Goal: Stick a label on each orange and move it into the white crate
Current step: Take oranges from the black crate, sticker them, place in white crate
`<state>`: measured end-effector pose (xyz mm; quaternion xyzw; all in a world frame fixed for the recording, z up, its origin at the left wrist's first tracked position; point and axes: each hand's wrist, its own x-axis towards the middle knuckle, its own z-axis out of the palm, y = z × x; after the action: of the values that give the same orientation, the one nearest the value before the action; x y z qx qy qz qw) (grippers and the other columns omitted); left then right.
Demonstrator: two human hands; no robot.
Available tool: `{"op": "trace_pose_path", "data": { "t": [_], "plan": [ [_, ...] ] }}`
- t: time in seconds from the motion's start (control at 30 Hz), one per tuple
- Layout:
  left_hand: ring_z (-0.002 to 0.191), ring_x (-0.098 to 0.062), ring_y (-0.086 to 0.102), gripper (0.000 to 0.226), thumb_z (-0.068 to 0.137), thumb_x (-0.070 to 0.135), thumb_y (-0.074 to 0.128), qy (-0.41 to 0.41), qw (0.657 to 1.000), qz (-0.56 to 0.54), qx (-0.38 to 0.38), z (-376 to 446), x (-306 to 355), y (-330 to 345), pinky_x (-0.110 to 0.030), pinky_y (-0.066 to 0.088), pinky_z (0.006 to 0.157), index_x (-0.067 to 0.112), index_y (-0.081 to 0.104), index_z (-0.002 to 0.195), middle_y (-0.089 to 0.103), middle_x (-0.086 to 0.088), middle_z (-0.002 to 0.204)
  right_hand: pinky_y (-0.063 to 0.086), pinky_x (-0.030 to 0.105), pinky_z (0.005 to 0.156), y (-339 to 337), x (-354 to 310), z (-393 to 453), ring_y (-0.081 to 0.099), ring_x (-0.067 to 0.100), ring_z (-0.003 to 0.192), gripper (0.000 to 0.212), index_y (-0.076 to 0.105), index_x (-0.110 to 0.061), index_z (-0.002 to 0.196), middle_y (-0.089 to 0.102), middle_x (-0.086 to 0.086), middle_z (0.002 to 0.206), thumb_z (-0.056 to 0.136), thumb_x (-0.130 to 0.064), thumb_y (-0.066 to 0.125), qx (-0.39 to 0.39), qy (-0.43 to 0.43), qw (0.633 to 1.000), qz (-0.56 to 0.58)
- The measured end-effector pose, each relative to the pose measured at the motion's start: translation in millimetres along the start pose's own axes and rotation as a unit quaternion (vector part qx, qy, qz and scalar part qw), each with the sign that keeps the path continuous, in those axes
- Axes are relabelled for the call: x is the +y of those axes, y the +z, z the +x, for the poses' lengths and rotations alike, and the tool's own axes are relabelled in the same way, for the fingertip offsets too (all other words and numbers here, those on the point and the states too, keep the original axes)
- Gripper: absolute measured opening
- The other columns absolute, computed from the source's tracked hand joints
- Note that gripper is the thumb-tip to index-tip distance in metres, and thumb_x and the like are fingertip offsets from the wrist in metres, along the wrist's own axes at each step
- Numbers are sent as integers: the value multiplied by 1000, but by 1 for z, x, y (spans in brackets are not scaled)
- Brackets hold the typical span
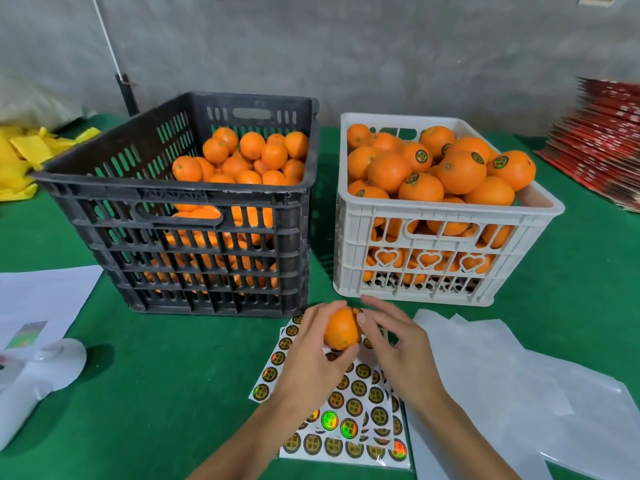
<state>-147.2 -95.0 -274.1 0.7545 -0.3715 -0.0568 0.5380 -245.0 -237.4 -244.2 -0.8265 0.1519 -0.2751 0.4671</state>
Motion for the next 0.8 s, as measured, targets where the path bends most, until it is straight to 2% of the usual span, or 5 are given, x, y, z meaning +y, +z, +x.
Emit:
{"op": "trace_pose_path", "data": {
  "t": [0.1, 0.37, 0.53, 0.67, 0.8],
  "plan": [
    [125, 7, 51, 72, 90, 25, 83, 13, 1000, 2, -14, -1, -1, 0, -8, 46, 94, 59, 42, 138, 42, 30, 140, 49, 37, 108, 2, -2, 0, 51, 2, 134, 24, 75, -40, 120, 57, -26, 140, 103, -39, 58, -2, -1, 1000, -20],
    [124, 6, 54, 69, 90, 31, 81, 8, 1000, -1, -9, 0, -2, 2, -10, 49, 93, 56, 43, 141, 42, 29, 141, 44, 28, 108, 0, -15, -3, 51, 4, 135, 27, 82, -23, 99, 58, -21, 143, 98, -37, 59, -28, 59, 984, 164],
    [128, 7, 50, 65, 95, 34, 77, 32, 999, 7, -34, -1, -3, 1, -8, 49, 93, 57, 42, 145, 35, 26, 148, 55, 24, 93, 1, -18, -6, 54, 6, 134, 30, 79, -20, 117, 58, -14, 145, 102, -28, 54, -19, 78, 965, 249],
    [126, 6, 51, 59, 97, 34, 74, 33, 999, 13, -34, -1, -3, 0, -13, 52, 95, 59, 43, 142, 30, 23, 151, 49, 40, 109, -1, -16, -3, 49, 10, 140, 34, 79, -17, 114, 57, -16, 146, 102, -33, 52, -38, 118, 952, 278],
    [127, -4, 55, 60, 98, 32, 73, 38, 998, 36, -32, -2, 0, -1, -22, 55, 96, 63, 41, 138, 26, 24, 153, 35, 41, 120, -3, -12, -3, 46, -1, 138, 26, 81, -15, 89, 54, -24, 146, 100, -28, 61, -62, 132, 967, 210]
  ]
}}
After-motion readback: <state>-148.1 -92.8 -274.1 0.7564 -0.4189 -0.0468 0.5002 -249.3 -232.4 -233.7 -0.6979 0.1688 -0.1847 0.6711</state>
